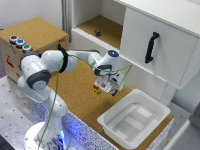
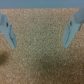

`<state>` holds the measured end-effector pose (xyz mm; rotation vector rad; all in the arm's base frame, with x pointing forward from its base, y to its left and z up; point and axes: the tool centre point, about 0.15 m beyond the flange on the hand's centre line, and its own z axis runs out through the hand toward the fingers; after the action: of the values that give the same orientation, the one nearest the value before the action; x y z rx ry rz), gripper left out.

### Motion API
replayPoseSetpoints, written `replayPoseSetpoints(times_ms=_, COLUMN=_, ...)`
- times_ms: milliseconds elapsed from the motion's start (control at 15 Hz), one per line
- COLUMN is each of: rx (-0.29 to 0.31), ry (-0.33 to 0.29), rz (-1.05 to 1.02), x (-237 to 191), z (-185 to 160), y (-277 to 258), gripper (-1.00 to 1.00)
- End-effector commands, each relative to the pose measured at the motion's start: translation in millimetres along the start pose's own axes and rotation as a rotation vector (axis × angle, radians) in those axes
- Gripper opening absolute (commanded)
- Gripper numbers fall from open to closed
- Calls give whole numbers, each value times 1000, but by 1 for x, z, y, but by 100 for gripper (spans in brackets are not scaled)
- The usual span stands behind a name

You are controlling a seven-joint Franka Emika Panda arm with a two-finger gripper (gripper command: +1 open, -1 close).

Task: Unstack the pink block

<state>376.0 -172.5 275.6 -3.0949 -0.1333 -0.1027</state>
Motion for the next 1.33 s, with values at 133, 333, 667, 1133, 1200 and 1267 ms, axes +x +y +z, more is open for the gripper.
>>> replayPoseSetpoints(times_ms=133, rx=60, ry=-62, rz=-36, x=24, z=32, y=-11, gripper=-100)
replayPoseSetpoints(times_ms=333, rx=65, ry=-73, rz=-18, x=16, z=33, y=-29, gripper=-100)
replayPoseSetpoints(times_ms=667, rx=120, ry=-76, rz=-27, x=-2, z=32, y=-79, gripper=-100)
replayPoseSetpoints(times_ms=1133, rx=217, ry=-76, rz=-64, x=-32, z=4, y=-163, gripper=-100)
replayPoseSetpoints(times_ms=1200, rx=247, ry=-80, rz=-97, x=-45, z=-6, y=-181, gripper=-100)
replayPoseSetpoints(times_ms=1267, rx=282, ry=-87, rz=-111, x=-52, z=-8, y=-191, gripper=-100)
